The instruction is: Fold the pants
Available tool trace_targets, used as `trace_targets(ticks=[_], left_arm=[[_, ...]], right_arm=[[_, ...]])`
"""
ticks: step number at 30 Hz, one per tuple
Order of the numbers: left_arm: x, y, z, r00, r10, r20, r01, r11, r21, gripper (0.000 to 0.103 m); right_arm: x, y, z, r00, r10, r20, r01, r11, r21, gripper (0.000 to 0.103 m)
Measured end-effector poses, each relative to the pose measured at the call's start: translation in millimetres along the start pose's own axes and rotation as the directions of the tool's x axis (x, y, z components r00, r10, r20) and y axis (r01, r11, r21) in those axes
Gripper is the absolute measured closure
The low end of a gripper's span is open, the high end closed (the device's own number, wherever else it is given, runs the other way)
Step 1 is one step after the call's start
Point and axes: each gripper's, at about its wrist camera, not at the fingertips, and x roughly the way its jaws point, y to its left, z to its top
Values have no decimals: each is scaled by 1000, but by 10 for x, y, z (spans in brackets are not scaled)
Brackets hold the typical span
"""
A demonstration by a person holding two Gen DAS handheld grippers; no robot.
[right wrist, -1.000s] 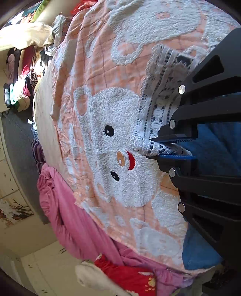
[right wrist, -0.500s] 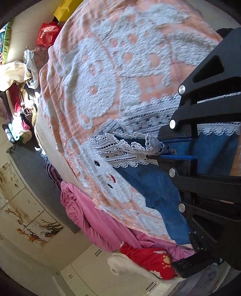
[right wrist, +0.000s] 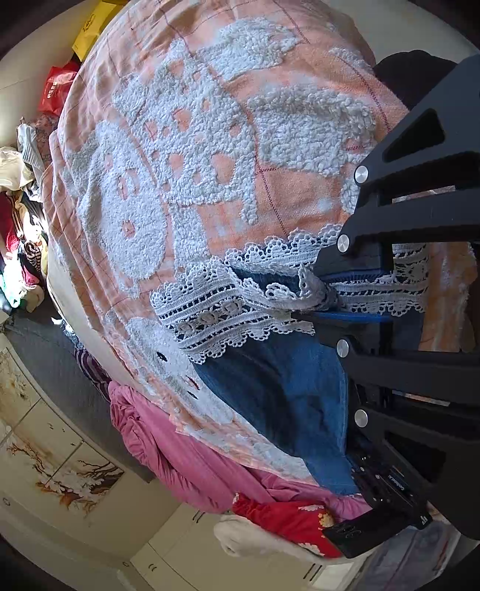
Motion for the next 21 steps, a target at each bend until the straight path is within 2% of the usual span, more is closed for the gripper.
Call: trace_targets(ticks=[6, 15, 21], left_arm=[[-330, -88, -52, 999, -17, 47, 15, 998, 55, 103], [-145, -106, -308, 999, -4, -43, 7, 998, 60, 103], [-174, -106, -323, 999, -14, -33, 15, 998, 58, 103]], right_arm=[[-148, 65, -112, 1000, 6, -15, -7, 999, -52, 89], [-68, -31, -348, 995, -48, -86, 43, 997, -66, 89], [-254, -22, -349, 996, -54, -74, 47, 995, -88, 77]])
